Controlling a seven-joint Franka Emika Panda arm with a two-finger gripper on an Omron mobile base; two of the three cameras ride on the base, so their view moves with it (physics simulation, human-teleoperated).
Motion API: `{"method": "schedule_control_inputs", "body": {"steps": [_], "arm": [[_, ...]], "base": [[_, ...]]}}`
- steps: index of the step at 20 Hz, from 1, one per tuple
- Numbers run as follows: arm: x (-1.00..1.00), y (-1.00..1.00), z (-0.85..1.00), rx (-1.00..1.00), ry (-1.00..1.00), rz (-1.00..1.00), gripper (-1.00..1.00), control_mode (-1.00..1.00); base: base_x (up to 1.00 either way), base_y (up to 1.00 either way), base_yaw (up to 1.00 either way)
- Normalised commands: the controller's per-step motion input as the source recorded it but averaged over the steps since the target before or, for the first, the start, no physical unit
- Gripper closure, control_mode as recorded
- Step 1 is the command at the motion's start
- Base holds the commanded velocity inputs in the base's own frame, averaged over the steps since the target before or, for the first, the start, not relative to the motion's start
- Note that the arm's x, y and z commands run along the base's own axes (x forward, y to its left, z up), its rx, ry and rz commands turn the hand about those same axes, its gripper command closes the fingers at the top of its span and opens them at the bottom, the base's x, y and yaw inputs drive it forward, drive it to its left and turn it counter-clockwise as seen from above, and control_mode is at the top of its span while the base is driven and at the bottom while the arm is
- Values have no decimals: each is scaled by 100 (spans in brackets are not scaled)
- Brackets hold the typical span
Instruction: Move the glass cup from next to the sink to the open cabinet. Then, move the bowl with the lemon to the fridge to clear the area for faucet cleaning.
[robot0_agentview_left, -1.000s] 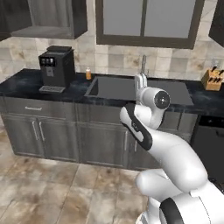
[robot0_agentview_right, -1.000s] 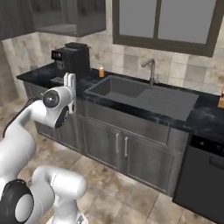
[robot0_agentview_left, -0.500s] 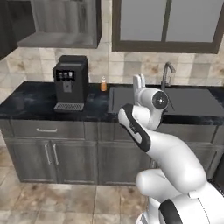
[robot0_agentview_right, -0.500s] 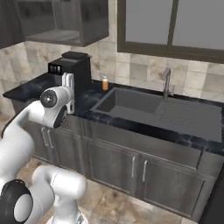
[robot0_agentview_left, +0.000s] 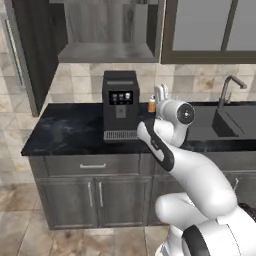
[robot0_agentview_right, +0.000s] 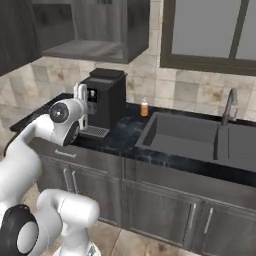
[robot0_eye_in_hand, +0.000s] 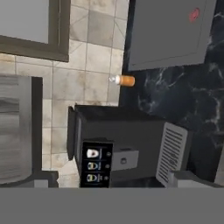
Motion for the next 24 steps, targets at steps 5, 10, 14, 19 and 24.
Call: {"method": "schedule_control_inputs", "body": {"steps": [5, 10, 14, 19, 24], "arm": [[0, 0, 0, 0, 0, 0, -100, 100], [0, 0, 0, 0, 0, 0, -100, 100], [0, 0, 0, 0, 0, 0, -100, 100], [0, 0, 0, 0, 0, 0, -100, 100], [0, 0, 0, 0, 0, 0, -100, 100]], "base": [[0, 96, 0], [0, 17, 0], [49, 11, -6], [83, 65, -13], [22, 89, -9]]}}
